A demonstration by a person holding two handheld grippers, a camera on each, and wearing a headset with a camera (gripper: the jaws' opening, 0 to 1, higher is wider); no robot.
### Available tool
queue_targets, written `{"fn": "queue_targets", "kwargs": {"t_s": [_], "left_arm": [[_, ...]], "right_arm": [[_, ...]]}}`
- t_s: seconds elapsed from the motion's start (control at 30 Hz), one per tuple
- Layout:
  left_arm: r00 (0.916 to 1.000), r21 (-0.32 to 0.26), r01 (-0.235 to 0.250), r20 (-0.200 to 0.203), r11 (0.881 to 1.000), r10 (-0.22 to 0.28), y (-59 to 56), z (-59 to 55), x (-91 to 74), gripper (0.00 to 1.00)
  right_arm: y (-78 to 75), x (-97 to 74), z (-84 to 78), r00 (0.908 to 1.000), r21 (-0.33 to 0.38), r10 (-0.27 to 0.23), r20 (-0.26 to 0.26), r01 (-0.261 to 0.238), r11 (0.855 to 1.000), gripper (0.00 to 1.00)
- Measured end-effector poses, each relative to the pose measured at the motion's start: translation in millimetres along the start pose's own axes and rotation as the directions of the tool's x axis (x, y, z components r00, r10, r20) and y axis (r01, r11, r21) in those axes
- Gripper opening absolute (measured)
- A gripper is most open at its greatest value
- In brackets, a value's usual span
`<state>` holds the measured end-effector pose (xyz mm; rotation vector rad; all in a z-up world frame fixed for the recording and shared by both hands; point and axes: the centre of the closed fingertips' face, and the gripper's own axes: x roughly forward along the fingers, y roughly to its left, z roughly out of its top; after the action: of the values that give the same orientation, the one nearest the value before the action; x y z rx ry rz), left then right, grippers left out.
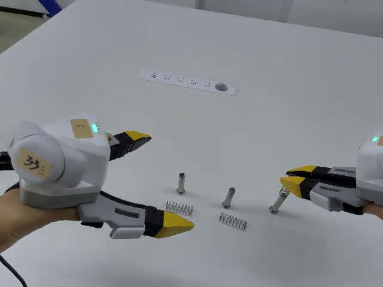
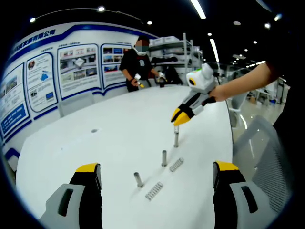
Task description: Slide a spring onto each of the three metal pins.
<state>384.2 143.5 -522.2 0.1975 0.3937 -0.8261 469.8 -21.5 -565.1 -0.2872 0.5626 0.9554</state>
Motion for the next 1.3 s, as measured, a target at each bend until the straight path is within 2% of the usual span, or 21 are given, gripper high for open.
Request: {"fn": "queue_targets", "kwargs": {"t_s": [0.37, 0.5, 0.93, 1.03, 1.3], "left_arm": [[1.0000, -0.013, -0.008, -0.005, 1.000, 0.008, 0.7, -2.0, -4.1, 1.00], [0.9996, -0.040, -0.019, 0.018, 0.999, 0.020, 4.6, 2.6, -6.3, 1.00], [0.9997, -0.032, -0.022, -0.010, 0.999, 0.022, 4.3, -2.8, -6.3, 0.99], [0.9998, -0.036, -0.018, -0.008, 0.999, 0.018, 3.3, -2.5, -6.2, 0.99], [0.9997, -0.038, -0.021, -0.008, 0.999, 0.021, 4.4, -2.1, -6.1, 0.98]], "right_arm": [[-1.0, 9.2, -12.7, 0.9998, 0.019, -0.003, -0.020, 0.004, 1.000, 0.11], [-1.5, 13.2, -19.1, 0.9994, 0.020, -0.008, -0.033, 0.009, 1.000, 0.11], [-2.0, 22.6, -34.6, 0.9985, 0.038, -0.019, -0.051, 0.021, 0.999, 0.11], [-0.2, 25.5, -40.7, 0.9977, 0.017, -0.017, -0.066, 0.018, 1.000, 0.11], [1.0, 28.2, -43.0, 0.9969, 0.004, -0.014, -0.077, 0.014, 1.000, 0.11]]}}
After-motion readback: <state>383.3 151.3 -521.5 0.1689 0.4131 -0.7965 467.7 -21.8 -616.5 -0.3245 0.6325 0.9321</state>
